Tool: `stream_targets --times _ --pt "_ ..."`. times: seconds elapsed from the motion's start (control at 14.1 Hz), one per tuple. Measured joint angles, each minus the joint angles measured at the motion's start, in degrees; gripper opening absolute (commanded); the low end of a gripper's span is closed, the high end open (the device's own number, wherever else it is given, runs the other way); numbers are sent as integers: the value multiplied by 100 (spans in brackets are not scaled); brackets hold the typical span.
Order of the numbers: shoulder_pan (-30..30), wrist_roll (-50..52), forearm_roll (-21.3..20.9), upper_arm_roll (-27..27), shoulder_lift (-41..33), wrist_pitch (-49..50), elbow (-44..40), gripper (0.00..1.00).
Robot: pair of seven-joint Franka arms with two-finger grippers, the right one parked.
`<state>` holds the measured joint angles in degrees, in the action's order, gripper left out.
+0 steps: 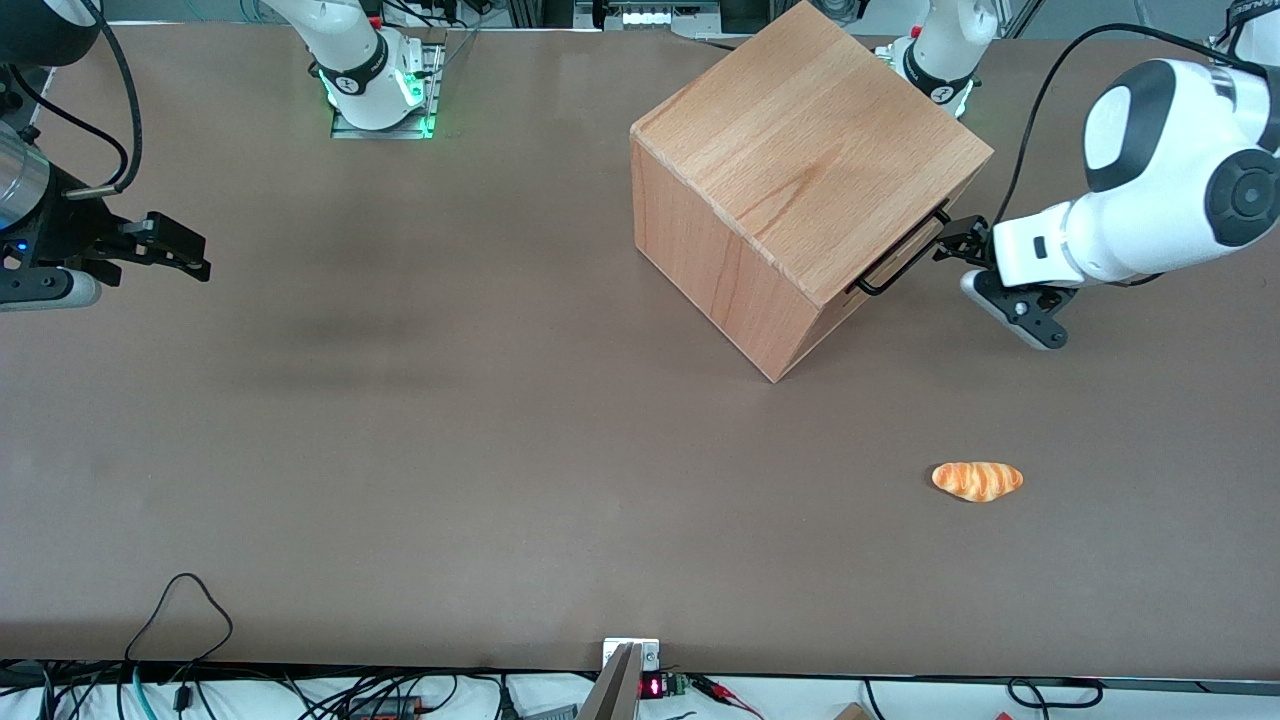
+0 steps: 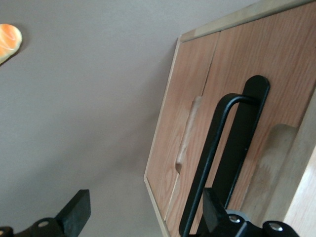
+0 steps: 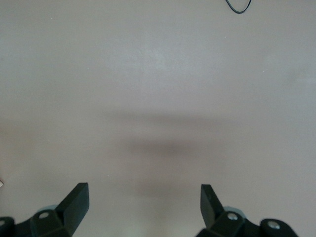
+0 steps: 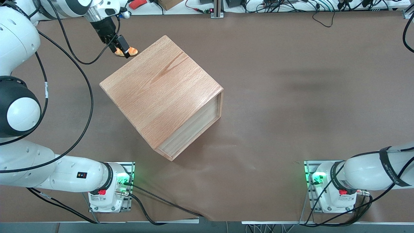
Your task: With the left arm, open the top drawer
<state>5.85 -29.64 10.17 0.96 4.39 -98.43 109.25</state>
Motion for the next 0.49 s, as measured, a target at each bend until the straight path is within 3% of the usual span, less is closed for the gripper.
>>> stream_targets --times 0.49 --pt "6 -4 97 151 28 -175 324 100"
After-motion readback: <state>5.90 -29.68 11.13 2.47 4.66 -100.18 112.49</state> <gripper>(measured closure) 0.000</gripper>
